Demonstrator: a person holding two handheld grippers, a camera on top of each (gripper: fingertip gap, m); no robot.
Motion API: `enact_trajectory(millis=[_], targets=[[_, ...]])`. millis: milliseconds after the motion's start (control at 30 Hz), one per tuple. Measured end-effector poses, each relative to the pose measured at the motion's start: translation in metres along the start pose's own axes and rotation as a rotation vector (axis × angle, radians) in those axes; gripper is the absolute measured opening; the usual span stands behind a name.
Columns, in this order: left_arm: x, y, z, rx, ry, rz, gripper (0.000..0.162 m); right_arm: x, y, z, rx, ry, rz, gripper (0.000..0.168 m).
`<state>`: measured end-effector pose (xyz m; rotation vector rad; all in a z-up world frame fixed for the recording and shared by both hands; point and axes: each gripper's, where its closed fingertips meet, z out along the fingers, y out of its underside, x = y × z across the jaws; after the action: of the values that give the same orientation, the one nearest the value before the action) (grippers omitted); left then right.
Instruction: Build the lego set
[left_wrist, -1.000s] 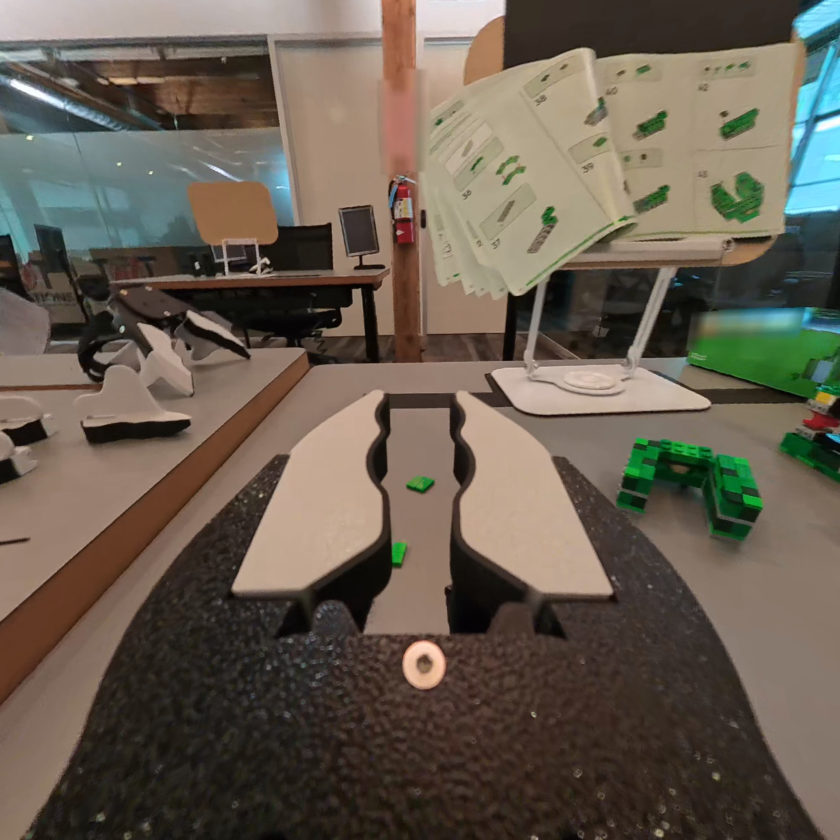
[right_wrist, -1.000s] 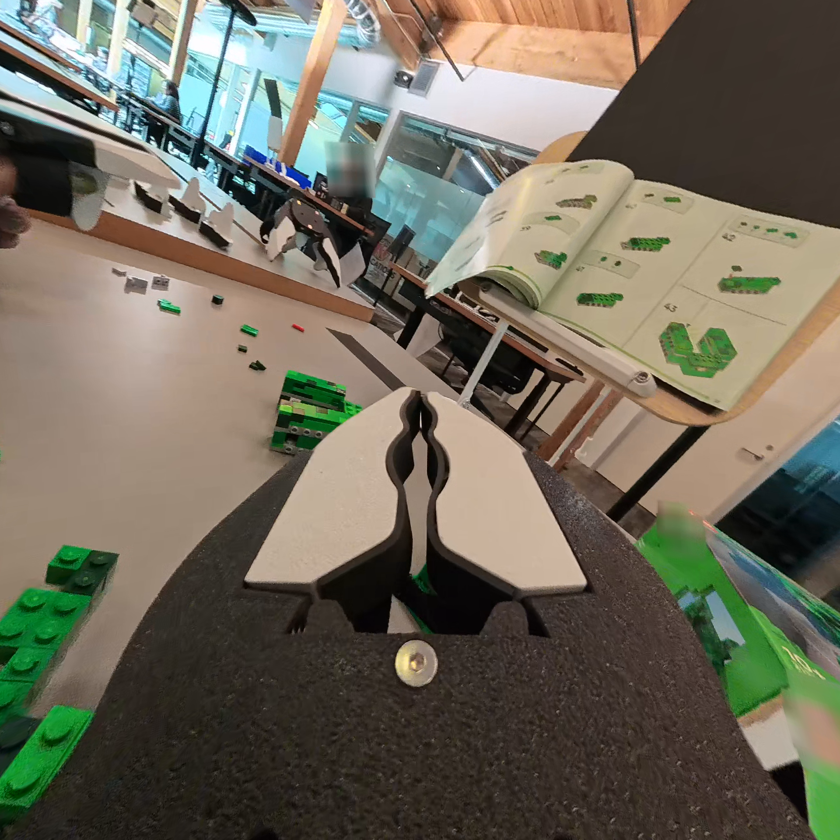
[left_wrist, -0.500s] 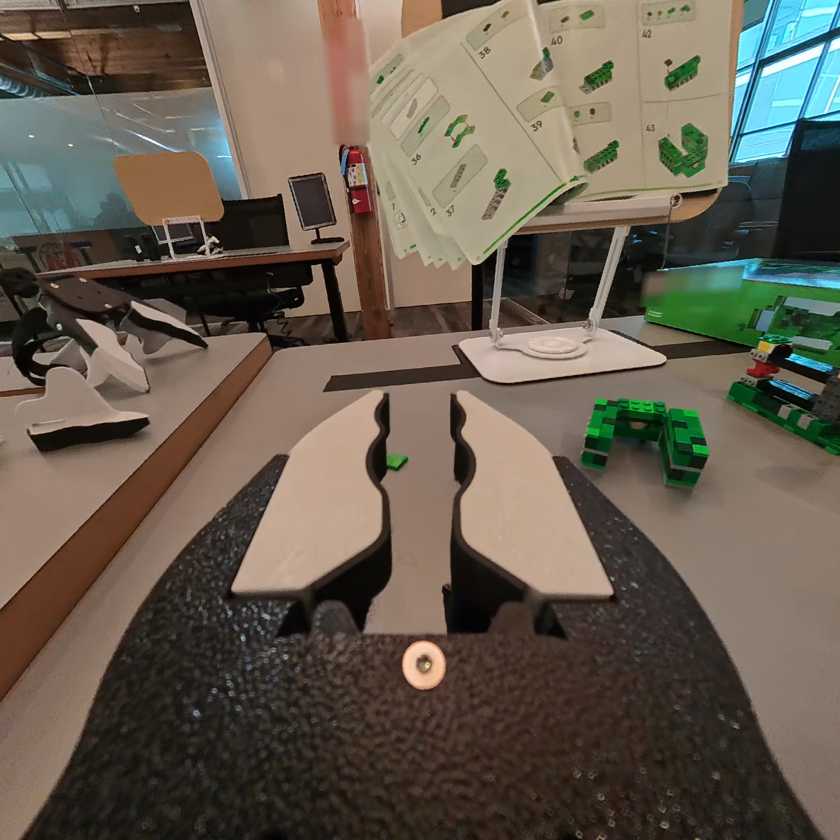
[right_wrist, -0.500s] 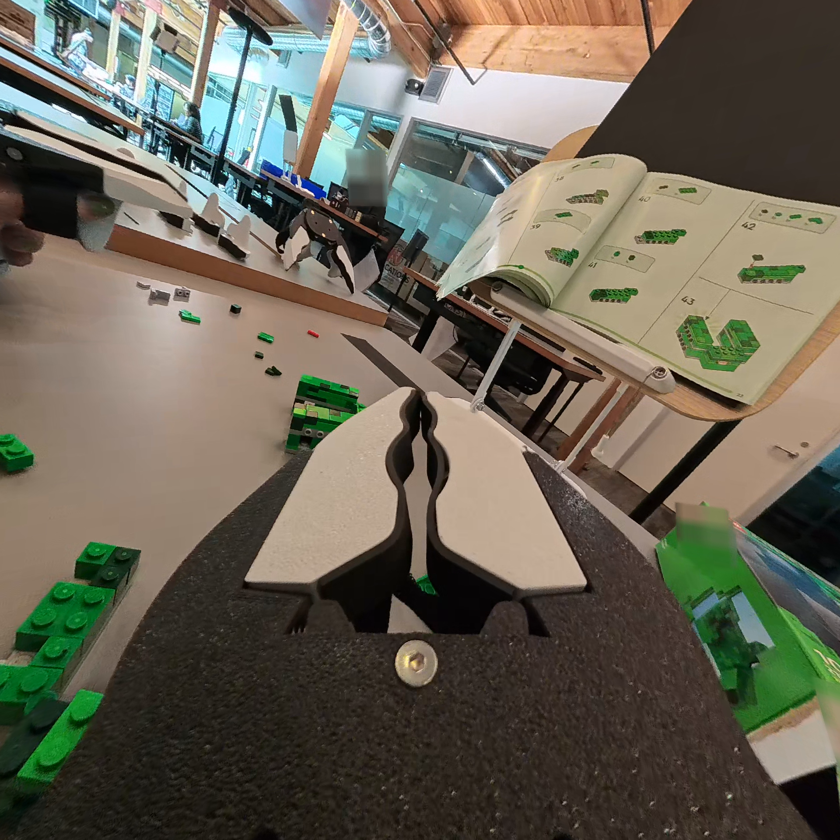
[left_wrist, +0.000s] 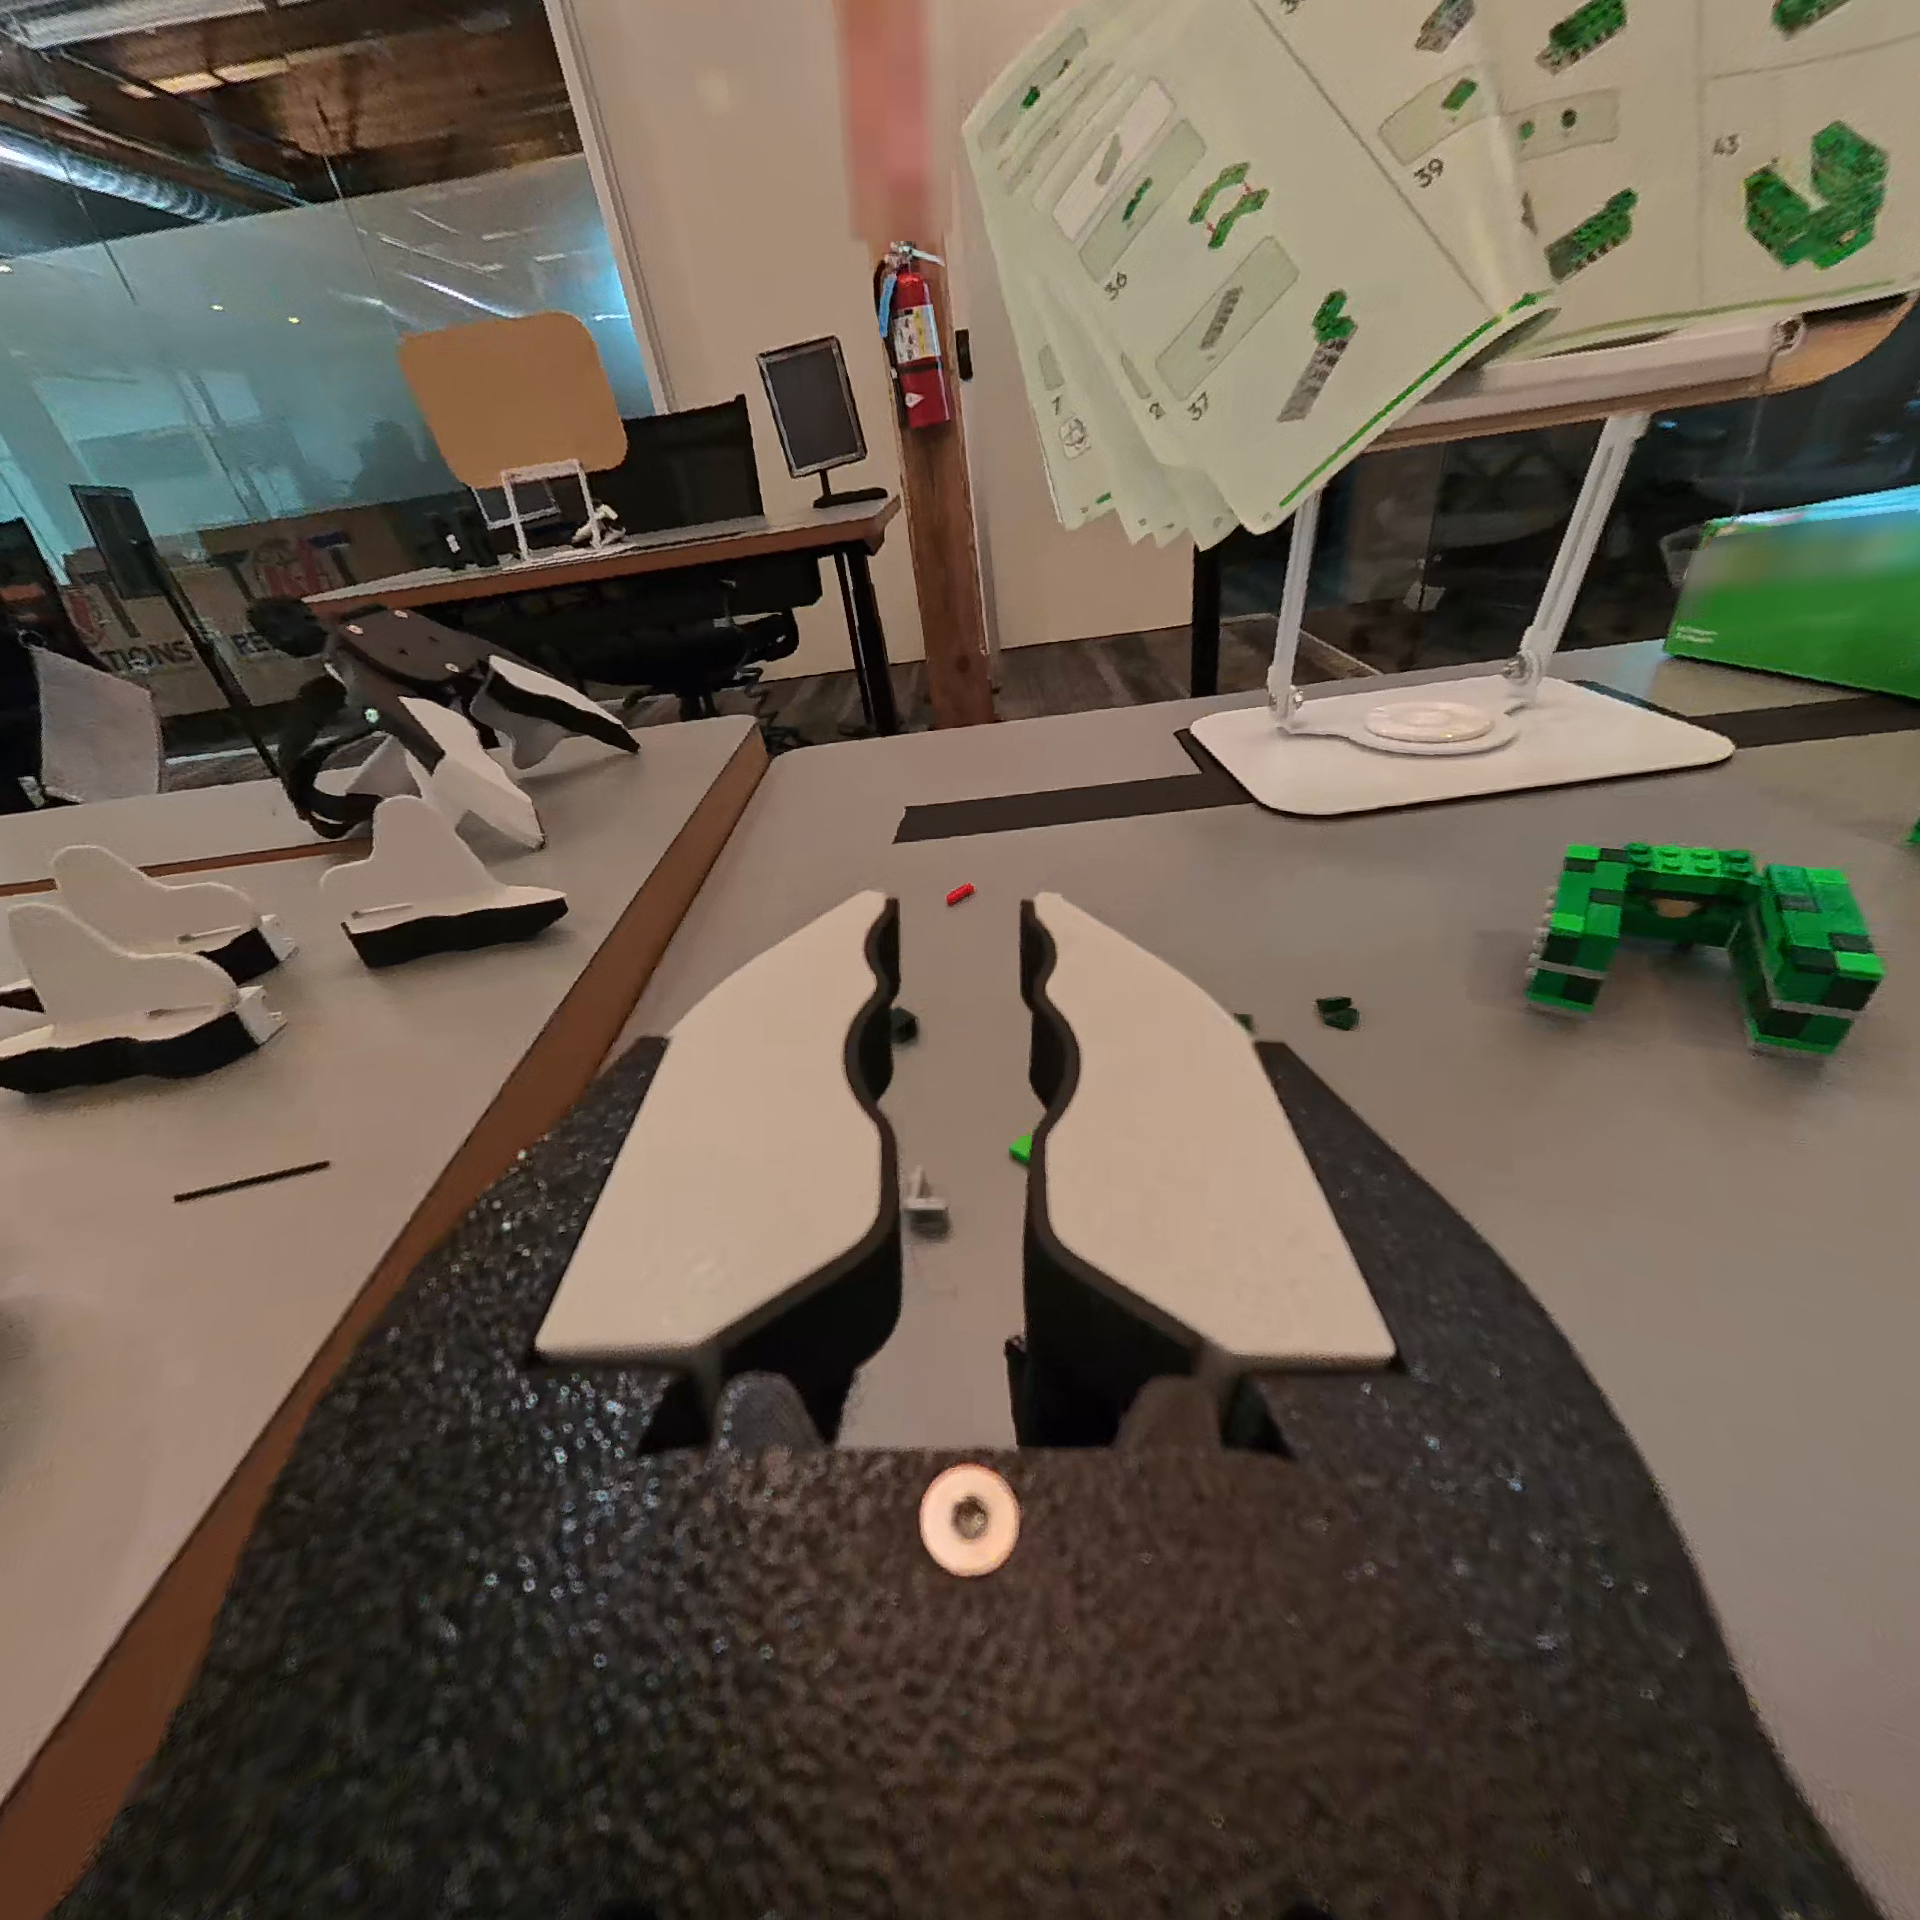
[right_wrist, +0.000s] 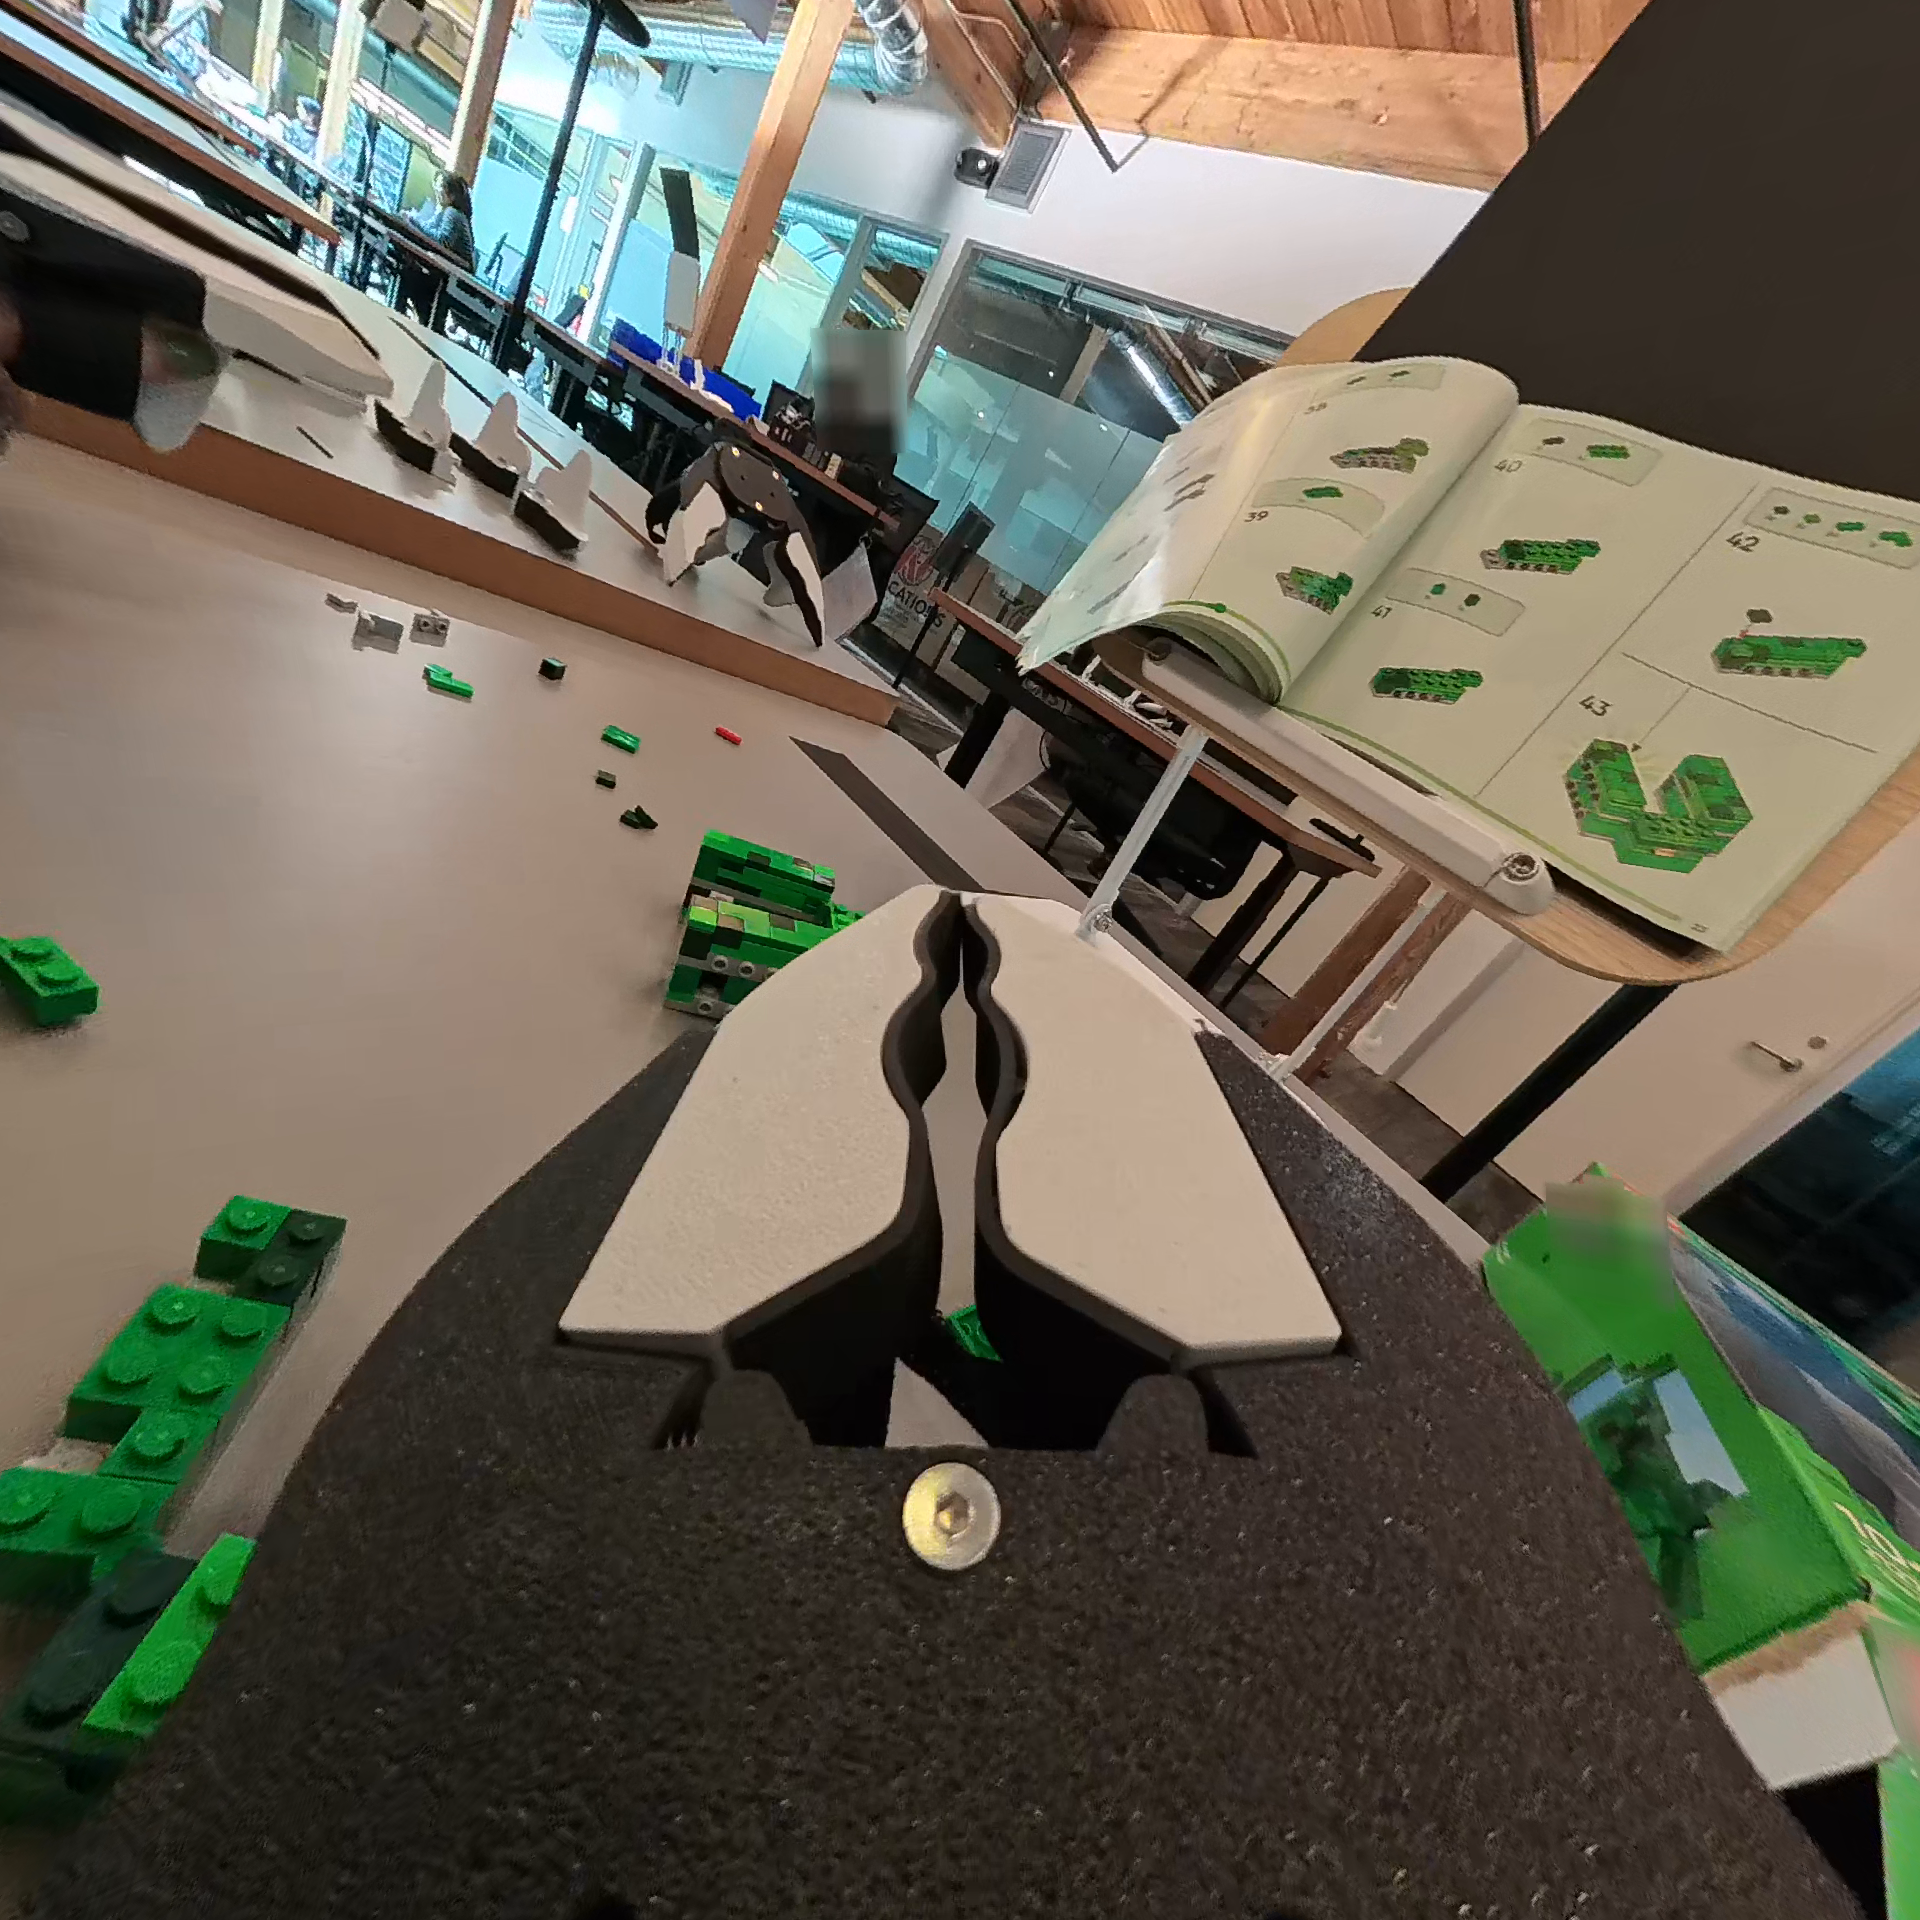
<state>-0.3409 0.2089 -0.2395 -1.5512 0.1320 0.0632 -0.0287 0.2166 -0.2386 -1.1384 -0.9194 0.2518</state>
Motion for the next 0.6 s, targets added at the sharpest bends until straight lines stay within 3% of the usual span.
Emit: enact_trajectory(millis=[400, 600], targets=[[-0.044, 0.013, -0.012, -0.079, -0.108, -0.103, 0.020, 0.002, 0.001, 0.000, -0.002, -0.001, 0.023, 0.000], [-0.017, 0.044, 0.000, -0.287, 0.081, -0.187, 0.015, 0.000, 0.002, 0.001, -0.005, -0.009, 0.021, 0.000]])
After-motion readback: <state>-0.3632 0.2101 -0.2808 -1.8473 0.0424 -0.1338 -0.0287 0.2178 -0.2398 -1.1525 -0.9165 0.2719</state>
